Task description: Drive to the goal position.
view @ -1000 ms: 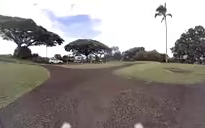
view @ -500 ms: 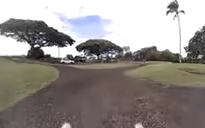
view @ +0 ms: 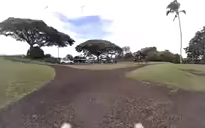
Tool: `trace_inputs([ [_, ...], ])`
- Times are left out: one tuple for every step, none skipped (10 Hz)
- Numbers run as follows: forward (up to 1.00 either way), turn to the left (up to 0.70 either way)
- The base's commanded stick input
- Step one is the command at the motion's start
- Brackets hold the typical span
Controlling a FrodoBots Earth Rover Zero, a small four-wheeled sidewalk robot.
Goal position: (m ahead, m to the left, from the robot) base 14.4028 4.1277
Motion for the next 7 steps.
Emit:
trace_inputs([
  [0.7, 0.0],
  [0.7, 0.02],
  [0.7, 0.26],
  [0.7, 0.35],
  [0.7, 0.35],
  [0.7, 0.35],
  [0.7, 0.35],
])
